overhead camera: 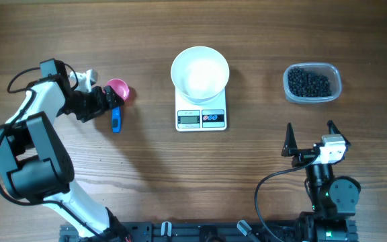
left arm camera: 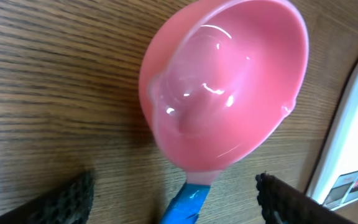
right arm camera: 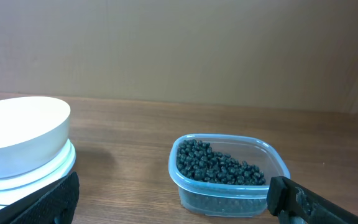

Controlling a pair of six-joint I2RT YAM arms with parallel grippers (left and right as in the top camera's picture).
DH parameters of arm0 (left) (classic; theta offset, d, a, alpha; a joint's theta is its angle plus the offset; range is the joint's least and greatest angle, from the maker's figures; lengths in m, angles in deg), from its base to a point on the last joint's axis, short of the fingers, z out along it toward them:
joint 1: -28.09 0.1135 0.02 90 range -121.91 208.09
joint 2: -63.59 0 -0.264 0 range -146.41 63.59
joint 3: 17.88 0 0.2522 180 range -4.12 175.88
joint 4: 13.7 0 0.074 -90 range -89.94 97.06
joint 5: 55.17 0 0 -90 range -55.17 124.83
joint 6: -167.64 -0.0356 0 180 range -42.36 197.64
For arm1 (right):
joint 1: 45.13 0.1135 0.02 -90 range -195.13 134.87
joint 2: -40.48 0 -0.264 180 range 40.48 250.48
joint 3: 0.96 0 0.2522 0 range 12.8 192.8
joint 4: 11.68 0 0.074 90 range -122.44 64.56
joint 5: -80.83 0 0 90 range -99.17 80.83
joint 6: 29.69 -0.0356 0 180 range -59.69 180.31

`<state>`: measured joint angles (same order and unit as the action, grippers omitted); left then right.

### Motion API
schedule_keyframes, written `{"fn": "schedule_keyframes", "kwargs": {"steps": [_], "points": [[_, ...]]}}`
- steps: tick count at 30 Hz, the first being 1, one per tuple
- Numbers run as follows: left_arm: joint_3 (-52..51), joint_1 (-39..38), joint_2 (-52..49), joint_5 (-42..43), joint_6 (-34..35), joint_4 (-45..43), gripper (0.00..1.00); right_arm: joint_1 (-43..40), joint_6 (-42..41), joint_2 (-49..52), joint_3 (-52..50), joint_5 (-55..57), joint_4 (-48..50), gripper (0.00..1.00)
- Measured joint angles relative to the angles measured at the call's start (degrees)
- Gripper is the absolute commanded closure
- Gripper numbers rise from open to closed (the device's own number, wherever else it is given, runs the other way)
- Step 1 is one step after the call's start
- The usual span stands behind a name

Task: Scoop item into bowl and weigh 150g on scale
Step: 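Reach the left gripper to the pink scoop and grasp its blue handle, then lift the scoop with the left gripper toward the center above the bowl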

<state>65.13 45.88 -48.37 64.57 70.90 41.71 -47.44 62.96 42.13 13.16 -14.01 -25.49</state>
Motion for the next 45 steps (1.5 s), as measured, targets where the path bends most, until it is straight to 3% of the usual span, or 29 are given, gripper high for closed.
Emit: {"fn": "schedule_keyframes", "kwargs": {"steps": [15,20,22,24,27,38,40,45], "points": [[0.1,0.0,-1.4,5.6,-2.3,2.3,0.24,0.0,0.0,0.0,0.0,0.0,0.0,0.0],[0.1,0.0,-3.0,9.2,-2.6,2.9,0.42,0.0,0.0,0.0,0.0,0.0,0.0,0.0],[0.1,0.0,-3.5,9.6,-2.8,2.8,0.43,0.0,0.0,0.0,0.0,0.0,0.0,0.0],[0.1,0.0,-3.7,9.5,-2.8,2.7,0.52,0.0,0.0,0.0,0.0,0.0,0.0,0.0],[0.1,0.0,-3.9,8.2,-2.9,2.0,0.76,0.0,0.0,0.0,0.0,0.0,0.0,0.0],[0.0,0.0,-4.5,8.2,-3.1,1.8,0.83,0.0,0.0,0.0,0.0,0.0,0.0,0.0],[0.0,0.0,-4.5,9.4,-3.1,1.8,0.95,0.0,0.0,0.0,0.0,0.0,0.0,0.0],[-0.1,0.0,-2.7,18.1,-3.0,1.8,0.96,0.0,0.0,0.0,0.0,0.0,0.0,0.0]]}}
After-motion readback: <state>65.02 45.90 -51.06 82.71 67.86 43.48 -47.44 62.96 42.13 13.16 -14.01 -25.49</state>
